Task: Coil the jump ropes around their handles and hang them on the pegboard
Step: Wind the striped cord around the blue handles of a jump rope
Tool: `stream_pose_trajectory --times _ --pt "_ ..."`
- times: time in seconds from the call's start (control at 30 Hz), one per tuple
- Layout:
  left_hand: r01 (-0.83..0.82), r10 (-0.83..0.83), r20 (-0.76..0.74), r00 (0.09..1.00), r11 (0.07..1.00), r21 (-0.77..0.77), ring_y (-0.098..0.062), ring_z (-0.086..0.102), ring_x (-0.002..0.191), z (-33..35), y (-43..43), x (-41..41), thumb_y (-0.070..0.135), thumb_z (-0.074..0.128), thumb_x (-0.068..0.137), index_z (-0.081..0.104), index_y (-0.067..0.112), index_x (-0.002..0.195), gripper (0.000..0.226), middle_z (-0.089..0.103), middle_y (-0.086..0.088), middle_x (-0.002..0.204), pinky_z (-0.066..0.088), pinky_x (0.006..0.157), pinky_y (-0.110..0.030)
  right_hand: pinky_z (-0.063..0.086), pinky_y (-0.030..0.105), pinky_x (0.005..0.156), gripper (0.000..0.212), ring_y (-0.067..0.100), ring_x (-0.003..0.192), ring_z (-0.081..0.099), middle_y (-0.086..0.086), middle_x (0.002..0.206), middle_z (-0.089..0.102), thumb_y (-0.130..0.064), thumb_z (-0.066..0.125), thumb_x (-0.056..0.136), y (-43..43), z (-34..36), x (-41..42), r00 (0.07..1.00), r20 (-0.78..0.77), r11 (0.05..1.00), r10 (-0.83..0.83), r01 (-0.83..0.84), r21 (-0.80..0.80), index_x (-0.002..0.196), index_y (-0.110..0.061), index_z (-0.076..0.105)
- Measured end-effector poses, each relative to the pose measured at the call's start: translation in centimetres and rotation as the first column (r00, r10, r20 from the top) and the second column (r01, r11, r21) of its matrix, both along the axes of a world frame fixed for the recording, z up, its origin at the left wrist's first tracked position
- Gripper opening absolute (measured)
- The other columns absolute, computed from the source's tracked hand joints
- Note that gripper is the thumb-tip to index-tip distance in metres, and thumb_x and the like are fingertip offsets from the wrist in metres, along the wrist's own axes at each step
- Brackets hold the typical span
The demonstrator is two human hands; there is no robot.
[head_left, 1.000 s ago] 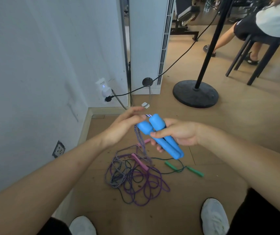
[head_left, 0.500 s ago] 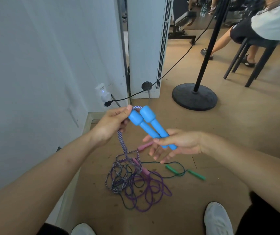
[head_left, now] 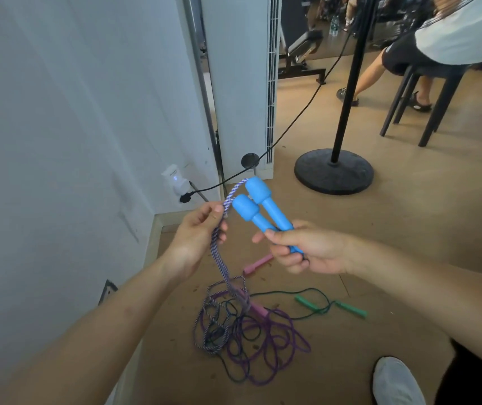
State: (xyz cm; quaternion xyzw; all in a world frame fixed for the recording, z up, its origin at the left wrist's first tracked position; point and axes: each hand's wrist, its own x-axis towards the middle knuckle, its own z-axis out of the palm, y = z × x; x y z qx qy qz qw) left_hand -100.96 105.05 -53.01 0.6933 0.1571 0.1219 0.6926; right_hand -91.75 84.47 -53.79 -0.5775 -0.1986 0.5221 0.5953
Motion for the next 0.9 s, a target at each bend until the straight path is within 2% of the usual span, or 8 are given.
stream_pose_trajectory --times 0.2,0.33,0.4,0.47,0.53,0.7,0.83,0.9 --pt "-0.098 0.097 0.033 0.995 0.995 0.007 -0.01 0.052 0.047 -0.3 -1.9 0.0 0.014 0.051 0.103 0.057 0.013 0.094 0.011 0.065 0.002 0.067 0.045 0.05 -0.022 0.014 0.022 0.046 0.053 0.004 0.044 0.027 -0.005 0.065 0.031 -0.032 0.053 0.095 0.1 1.6 0.6 0.955 -0.289 0.963 -0.067 0.138 0.232 0.142 -0.009 0.044" --pt "-0.013 0.011 0.049 0.999 0.998 0.055 -0.01 0.047 0.044 -0.1 -4.2 -0.4 0.022 0.054 0.102 0.058 0.014 0.087 0.018 0.064 0.003 0.065 0.039 0.048 -0.021 0.014 0.02 0.044 0.049 0.002 0.041 0.031 -0.007 0.06 0.037 -0.032 0.061 0.092 -0.1 2.3 1.0 0.93 -0.361 0.929 0.063 0.077 0.362 0.13 -0.005 0.045" --pt "0.008 -0.014 0.074 0.997 0.997 0.075 -0.01 0.042 0.04 0.2 -5.2 -0.4 0.023 0.054 0.102 0.054 0.012 0.08 0.025 0.061 0.001 0.062 0.034 0.043 -0.019 0.018 0.019 0.041 0.054 0.003 0.042 0.03 -0.006 0.06 0.039 -0.031 0.069 0.089 -0.2 2.4 1.1 0.902 -0.394 0.903 0.175 0.013 0.43 0.129 -0.015 0.035" --pt "0.017 -0.025 0.076 0.997 0.994 0.105 -0.01 0.038 0.037 0.3 -5.6 -0.3 0.024 0.054 0.102 0.05 0.01 0.075 0.03 0.058 -0.002 0.058 0.03 0.04 -0.018 0.021 0.018 0.039 0.042 0.005 0.044 0.025 -0.007 0.06 0.035 -0.03 0.062 0.094 -0.3 2.4 1.1 0.899 -0.376 0.889 0.226 -0.033 0.457 0.127 -0.013 0.041" --pt "0.036 -0.046 0.06 0.997 0.987 0.157 -0.01 0.033 0.036 0.4 -5.5 -0.1 0.026 0.055 0.102 0.05 0.01 0.073 0.034 0.057 -0.001 0.052 0.027 0.038 -0.017 0.02 0.017 0.039 0.034 0.005 0.044 0.021 -0.007 0.061 0.032 -0.03 0.051 0.098 -0.5 2.6 0.9 0.91 -0.358 0.905 0.209 -0.042 0.423 0.123 -0.007 0.058" --pt "0.163 -0.174 0.002 0.985 0.929 0.333 -0.008 0.036 0.039 0.2 -4.8 -0.4 0.032 0.058 0.099 0.057 0.01 0.073 0.034 0.058 -0.005 0.053 0.03 0.043 -0.016 0.016 0.016 0.039 0.012 0.001 0.041 0.025 -0.009 0.058 0.035 -0.027 0.047 0.098 -1.1 3.2 1.5 0.95 -0.294 0.966 0.103 -0.025 0.257 0.106 -0.018 0.051" --pt "0.203 -0.197 -0.07 0.978 0.821 0.534 -0.005 0.044 0.048 -0.5 -2.3 -0.7 0.034 0.07 0.092 0.068 0.018 0.079 0.02 0.059 0.007 0.058 0.037 0.053 -0.023 0.016 0.016 0.038 0.007 0.002 0.042 0.023 -0.006 0.061 0.032 -0.022 0.05 0.1 -2.1 3.4 2.9 1.0 0.022 1.0 0.003 -0.003 -0.018 0.102 -0.018 0.045" --pt "0.205 -0.16 -0.13 0.978 0.684 0.7 -0.005 0.05 0.053 -0.9 -0.4 -0.8 0.043 0.076 0.082 0.07 0.028 0.079 0.016 0.06 0.013 0.059 0.044 0.058 -0.029 0.017 0.016 0.038 0.009 0.004 0.043 0.021 -0.006 0.061 0.032 -0.022 0.05 0.103 -2.4 2.8 3.4 0.975 0.224 0.982 0.0 0.042 -0.183 0.097 -0.019 0.044"
